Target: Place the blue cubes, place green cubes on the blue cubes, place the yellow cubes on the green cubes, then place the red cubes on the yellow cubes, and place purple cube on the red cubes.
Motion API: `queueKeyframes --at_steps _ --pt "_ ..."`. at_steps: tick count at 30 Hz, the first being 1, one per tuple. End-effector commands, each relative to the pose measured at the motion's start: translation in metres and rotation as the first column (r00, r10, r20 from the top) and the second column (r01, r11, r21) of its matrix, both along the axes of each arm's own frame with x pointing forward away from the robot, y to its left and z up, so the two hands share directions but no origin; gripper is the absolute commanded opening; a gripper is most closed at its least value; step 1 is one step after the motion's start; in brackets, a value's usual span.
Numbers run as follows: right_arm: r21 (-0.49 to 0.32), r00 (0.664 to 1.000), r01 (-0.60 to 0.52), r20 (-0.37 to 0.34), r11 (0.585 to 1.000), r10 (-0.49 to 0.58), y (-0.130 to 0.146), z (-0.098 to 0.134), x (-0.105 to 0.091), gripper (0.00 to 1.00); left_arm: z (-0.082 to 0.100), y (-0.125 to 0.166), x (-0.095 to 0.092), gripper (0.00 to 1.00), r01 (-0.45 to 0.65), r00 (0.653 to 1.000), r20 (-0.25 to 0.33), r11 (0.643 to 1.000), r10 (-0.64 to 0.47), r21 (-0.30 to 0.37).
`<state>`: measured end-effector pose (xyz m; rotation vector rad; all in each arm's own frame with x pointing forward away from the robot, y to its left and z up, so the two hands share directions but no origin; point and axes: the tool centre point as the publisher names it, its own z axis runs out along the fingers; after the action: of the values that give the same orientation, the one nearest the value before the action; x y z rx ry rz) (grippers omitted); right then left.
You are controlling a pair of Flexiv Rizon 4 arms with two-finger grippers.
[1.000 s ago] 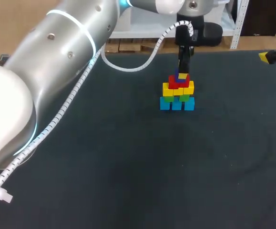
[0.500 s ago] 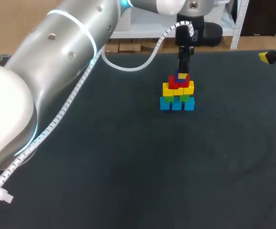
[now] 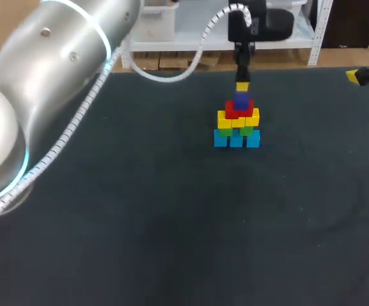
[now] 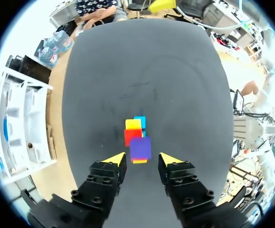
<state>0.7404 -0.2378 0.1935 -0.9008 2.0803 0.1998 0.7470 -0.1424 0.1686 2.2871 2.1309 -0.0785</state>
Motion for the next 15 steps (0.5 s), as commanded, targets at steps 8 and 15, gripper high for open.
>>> queueKeyframes --at_steps 8,15 --pt "0.001 1.0 -0.002 -0.001 1.0 0.002 -0.001 0.0 0.0 1.0 0.021 0.074 -0.024 0.42 -0.139 0.978 0.145 0.985 0.152 -0.099" --pt "0.001 1.0 -0.002 -0.001 1.0 0.002 -0.001 0.0 0.0 1.0 0.036 0.113 -0.032 0.44 -0.237 0.944 0.199 0.961 0.262 -0.142"
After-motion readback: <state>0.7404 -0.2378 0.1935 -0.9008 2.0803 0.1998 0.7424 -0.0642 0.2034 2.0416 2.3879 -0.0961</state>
